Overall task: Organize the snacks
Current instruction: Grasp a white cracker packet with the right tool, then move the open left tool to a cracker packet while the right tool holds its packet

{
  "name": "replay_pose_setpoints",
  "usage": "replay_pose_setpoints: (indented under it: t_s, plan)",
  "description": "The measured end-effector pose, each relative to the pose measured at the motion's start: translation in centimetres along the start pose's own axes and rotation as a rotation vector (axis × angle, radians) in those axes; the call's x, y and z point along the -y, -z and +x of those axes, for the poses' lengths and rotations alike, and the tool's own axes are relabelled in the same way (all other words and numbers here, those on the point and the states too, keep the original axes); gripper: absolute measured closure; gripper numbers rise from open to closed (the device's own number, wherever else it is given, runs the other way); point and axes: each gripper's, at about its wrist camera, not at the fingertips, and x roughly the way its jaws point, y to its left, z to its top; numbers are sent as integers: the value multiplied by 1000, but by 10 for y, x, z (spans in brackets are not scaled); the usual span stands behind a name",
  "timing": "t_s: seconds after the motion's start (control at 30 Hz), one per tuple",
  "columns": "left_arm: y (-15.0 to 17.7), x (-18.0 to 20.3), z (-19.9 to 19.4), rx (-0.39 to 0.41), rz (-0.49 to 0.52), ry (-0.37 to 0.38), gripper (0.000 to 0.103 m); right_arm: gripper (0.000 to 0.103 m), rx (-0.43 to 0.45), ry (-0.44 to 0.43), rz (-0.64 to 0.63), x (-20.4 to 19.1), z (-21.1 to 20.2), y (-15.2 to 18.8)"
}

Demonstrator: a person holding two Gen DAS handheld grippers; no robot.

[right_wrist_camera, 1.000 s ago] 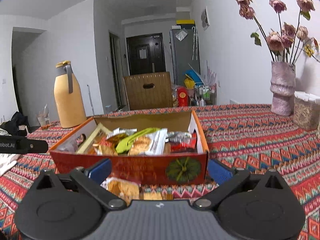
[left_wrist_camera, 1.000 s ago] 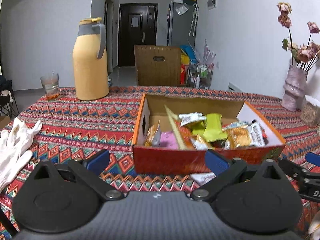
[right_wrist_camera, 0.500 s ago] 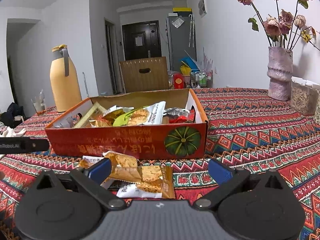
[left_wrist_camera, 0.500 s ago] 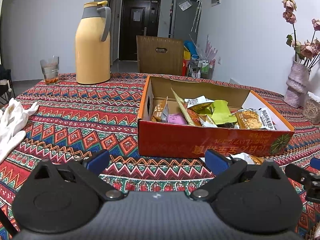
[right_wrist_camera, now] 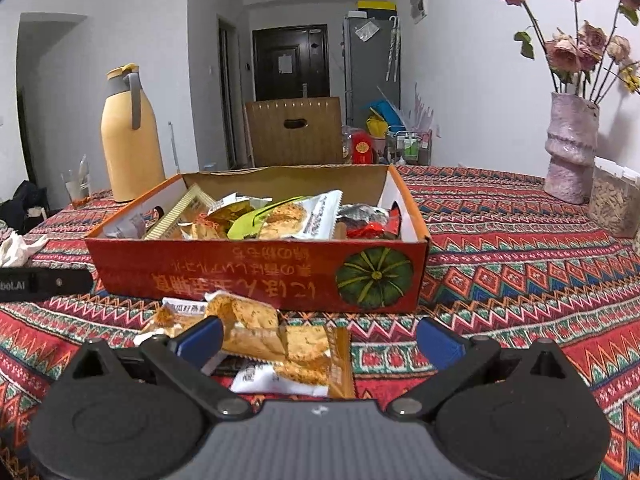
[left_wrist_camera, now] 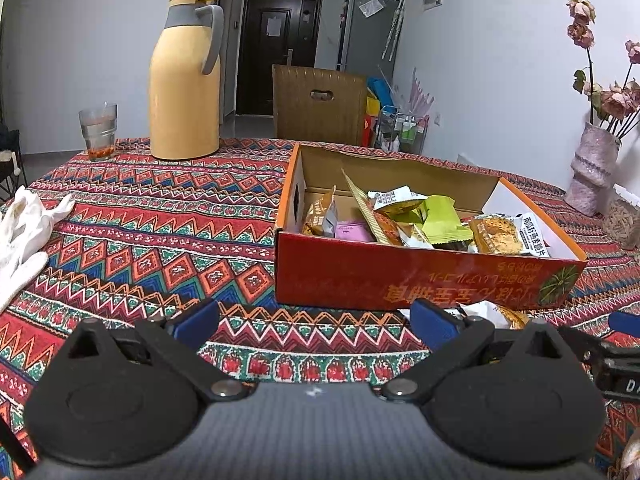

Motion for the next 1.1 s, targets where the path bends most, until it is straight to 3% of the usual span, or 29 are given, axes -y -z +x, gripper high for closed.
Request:
replay_pose_setpoints:
  t_s: [0.2,0.5,0.57,0.6,0.83,1.1]
  plan:
    - [0,-3,1,-6,-16,-11,0,3,-20,-50,9,-12,16,-17]
    - [-1,-9,5,-26,-46,-14,0,34,-145,-128,50,-23,53,-22]
    - [-1,-9,5,-26,-48,-12,0,51,-163,-143,71,-22,59,-19]
    - [-1,-9,5,-27,-49,-12,0,53,-161,-145,77,-21,59,-18]
    - [-1,-9,6,-33,-55,-13,0,55,-104,-172,95,-15,40,-15]
    - [-1,-10,8,-40,-57,-13,0,55,7,-102,92,3,6,-9]
